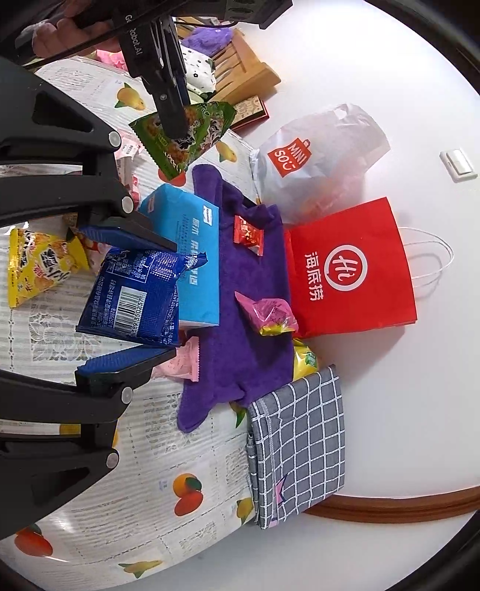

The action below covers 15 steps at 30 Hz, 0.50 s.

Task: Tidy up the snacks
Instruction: 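Lift the green bag in the left tool while the right tool carries the blue packet toward the towel, then carry the green bag over the purple towel while the right tool brings the blue packet there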

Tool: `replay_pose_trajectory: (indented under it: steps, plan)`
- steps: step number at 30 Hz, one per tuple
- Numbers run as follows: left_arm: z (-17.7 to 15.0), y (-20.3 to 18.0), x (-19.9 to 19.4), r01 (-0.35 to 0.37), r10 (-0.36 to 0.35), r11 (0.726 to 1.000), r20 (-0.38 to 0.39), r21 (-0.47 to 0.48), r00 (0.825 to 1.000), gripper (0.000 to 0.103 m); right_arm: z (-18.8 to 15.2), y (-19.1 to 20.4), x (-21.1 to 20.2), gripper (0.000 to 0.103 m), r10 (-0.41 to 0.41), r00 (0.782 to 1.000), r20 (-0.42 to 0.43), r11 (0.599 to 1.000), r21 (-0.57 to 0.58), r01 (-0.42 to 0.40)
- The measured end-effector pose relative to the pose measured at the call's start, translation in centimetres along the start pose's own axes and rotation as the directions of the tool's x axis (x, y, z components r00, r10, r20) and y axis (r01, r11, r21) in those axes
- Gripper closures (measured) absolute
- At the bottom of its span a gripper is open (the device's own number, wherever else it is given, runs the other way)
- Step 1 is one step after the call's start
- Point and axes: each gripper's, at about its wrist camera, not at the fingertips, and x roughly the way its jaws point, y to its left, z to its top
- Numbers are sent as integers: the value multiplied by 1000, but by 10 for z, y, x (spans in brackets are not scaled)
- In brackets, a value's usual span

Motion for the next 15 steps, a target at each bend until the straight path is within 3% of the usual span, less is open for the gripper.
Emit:
replay_pose_trajectory:
  steps: [15]
  plan:
    - [24, 8, 23, -1, 1, 1000, -13, -16, 1000, 66, 26, -5, 25, 55, -8, 1000, 4, 1000, -18, 9]
